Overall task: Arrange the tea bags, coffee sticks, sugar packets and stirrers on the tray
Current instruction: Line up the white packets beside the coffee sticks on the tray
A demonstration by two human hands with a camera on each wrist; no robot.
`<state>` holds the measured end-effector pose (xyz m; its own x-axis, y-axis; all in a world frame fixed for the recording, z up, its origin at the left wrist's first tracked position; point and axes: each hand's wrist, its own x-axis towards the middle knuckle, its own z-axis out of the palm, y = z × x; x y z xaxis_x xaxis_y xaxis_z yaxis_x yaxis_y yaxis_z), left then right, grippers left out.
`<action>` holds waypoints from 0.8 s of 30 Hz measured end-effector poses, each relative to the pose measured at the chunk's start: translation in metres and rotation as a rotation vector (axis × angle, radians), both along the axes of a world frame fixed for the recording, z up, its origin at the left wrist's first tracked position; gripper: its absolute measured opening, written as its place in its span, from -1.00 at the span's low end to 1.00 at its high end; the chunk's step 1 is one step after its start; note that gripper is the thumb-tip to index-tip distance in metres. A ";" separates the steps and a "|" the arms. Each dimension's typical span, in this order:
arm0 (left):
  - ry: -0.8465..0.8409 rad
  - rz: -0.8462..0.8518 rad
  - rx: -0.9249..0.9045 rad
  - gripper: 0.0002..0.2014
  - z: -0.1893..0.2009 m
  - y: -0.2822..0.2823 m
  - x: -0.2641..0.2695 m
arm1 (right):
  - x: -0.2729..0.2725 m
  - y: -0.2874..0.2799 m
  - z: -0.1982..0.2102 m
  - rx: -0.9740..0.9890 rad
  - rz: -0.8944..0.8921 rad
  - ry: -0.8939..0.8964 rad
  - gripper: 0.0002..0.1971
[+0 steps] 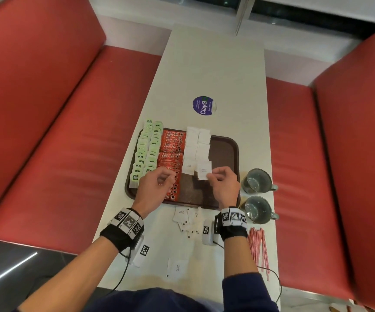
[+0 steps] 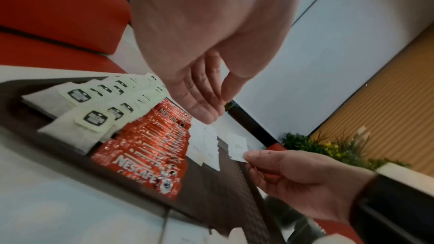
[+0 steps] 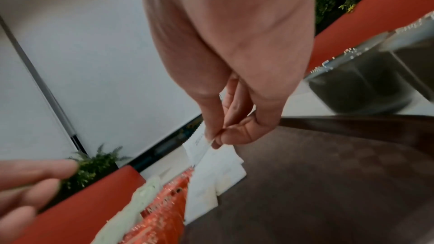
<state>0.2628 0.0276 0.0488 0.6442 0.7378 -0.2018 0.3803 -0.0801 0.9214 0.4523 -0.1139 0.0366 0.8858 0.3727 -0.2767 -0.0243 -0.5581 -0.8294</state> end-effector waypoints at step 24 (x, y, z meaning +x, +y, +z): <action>0.233 -0.615 0.463 -0.59 -0.062 -0.058 -0.026 | -0.049 -0.040 -0.016 -0.505 0.370 -0.092 -0.72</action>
